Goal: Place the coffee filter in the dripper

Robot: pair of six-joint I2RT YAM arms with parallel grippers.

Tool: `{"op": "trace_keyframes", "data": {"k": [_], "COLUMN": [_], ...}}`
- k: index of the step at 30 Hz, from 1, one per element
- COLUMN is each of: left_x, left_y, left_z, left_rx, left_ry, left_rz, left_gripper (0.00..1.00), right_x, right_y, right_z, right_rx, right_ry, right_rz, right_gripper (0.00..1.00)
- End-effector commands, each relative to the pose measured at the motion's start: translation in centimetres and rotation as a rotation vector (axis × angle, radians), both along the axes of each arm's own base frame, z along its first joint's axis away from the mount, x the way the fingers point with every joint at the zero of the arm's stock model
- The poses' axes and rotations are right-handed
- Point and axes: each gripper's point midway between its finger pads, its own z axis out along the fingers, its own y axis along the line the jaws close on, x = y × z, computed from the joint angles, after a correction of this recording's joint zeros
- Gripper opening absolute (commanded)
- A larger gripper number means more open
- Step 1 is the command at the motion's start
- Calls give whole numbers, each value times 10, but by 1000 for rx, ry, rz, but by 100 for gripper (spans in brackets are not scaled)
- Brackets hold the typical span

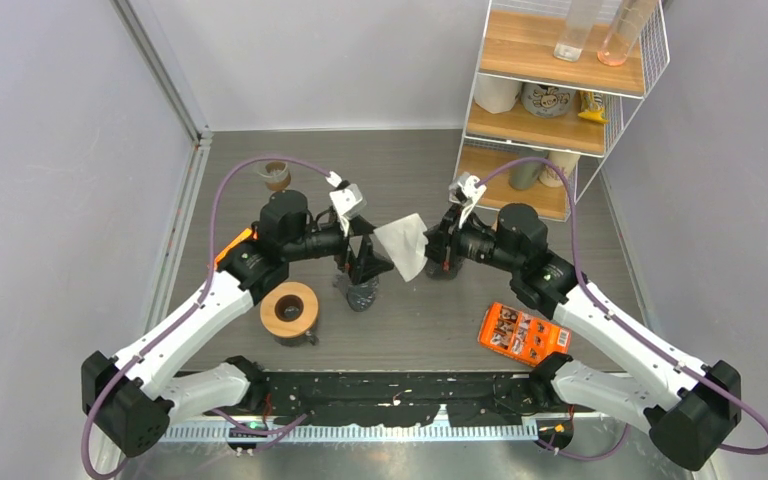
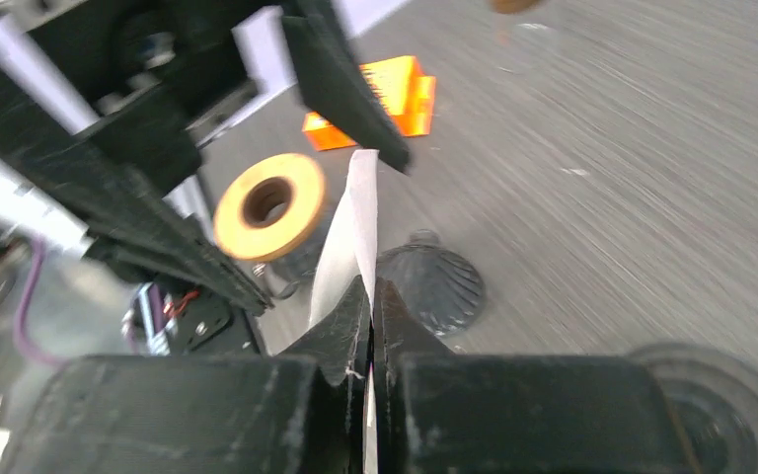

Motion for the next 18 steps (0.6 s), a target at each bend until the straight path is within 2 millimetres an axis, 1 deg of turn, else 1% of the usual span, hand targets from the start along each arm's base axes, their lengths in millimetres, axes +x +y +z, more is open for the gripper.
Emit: {"op": "trace_keyframes", "data": {"k": [1, 2, 3, 4, 5, 6, 7, 8, 10, 12, 15, 18], "left_x": [45, 50, 53, 54, 54, 53, 52, 53, 53, 56, 61, 66], "left_y": [27, 31, 32, 30, 26, 21, 15, 9, -4, -15, -27, -36], "left_z": [24, 24, 25, 27, 28, 30, 32, 35, 38, 37, 35, 33], "left_rx": [18, 28, 37, 41, 42, 36, 29, 14, -13, -21, -23, -26], "left_ry": [-30, -25, -22, -21, -17, -16, -18, -21, -18, -3, 9, 13], "left_rz": [341, 383, 405, 407, 400, 386, 372, 363, 345, 347, 361, 391], "left_gripper": [100, 100, 100, 100, 100, 100, 100, 100, 100, 100, 100, 100], "right_x": [61, 64, 75, 76, 81, 82, 86, 86, 88, 90, 91, 89], "right_y": [-35, -40, -49, -52, -55, -57, -57, -57, -54, -49, -42, -31], "right_z": [-5, -6, -11, -8, -14, -10, -14, -11, -11, -12, -12, -12], "right_rx": [-54, -57, -73, -69, -71, -82, -90, -95, -97, -104, -122, -117], "right_ry": [124, 178, 198, 240, 282, 302, 324, 337, 372, 415, 446, 454], "right_rz": [-436, -485, -575, -612, -668, -691, -722, -737, -767, -782, -796, -764], "right_gripper": [5, 5, 5, 5, 5, 5, 5, 5, 5, 5, 5, 5]}}
